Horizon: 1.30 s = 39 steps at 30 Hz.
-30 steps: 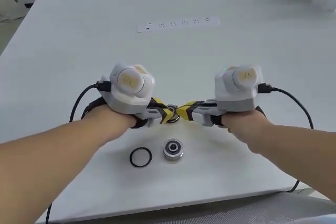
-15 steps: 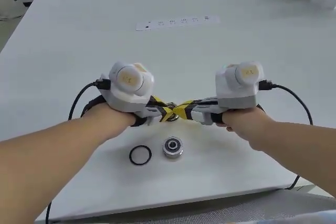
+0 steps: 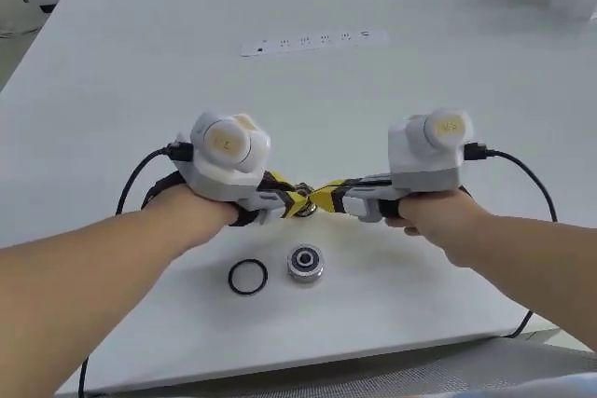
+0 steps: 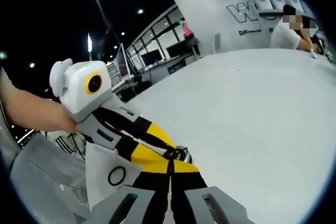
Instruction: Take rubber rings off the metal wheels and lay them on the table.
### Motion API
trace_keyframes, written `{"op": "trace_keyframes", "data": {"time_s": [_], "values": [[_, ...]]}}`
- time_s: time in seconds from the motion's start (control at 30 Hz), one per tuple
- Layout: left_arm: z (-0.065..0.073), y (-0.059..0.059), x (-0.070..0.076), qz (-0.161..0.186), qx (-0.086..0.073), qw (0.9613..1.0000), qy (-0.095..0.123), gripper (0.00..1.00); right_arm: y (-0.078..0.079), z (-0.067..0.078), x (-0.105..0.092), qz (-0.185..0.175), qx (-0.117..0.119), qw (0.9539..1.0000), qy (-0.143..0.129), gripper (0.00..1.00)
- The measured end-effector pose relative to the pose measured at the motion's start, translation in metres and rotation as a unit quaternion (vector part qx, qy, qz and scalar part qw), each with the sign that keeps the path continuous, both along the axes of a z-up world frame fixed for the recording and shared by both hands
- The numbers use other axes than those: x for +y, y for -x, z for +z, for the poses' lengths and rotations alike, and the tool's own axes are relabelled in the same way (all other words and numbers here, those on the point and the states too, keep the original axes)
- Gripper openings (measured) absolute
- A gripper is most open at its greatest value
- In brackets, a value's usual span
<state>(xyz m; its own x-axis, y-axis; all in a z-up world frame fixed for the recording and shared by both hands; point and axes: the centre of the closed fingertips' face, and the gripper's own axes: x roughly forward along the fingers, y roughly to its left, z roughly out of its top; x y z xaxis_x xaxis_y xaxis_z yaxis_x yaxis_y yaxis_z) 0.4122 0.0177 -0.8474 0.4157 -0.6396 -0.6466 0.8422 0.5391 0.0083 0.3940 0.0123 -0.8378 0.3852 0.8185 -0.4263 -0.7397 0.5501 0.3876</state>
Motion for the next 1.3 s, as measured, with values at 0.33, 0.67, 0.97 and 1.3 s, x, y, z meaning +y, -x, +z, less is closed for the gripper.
{"op": "trace_keyframes", "data": {"time_s": [0.33, 0.67, 0.97, 1.3], "values": [[0.005, -0.002, -0.001, 0.002, -0.007, 0.9998, 0.018, 0.27, -0.003, 0.002, 0.000, -0.010, -0.006, 0.9999, 0.006, 0.00], [0.014, 0.013, 0.011, -0.021, -0.019, 0.9989, 0.036, 0.34, -0.005, 0.005, -0.001, -0.015, -0.008, 0.9999, 0.001, 0.00], [0.018, 0.025, 0.024, -0.029, -0.031, 0.9982, 0.043, 0.48, -0.007, 0.006, 0.001, -0.010, -0.009, 0.9999, -0.004, 0.00], [0.021, 0.027, 0.032, -0.027, -0.037, 0.9977, 0.049, 0.60, -0.009, 0.015, 0.009, -0.004, -0.017, 0.9997, -0.018, 0.00]]}}
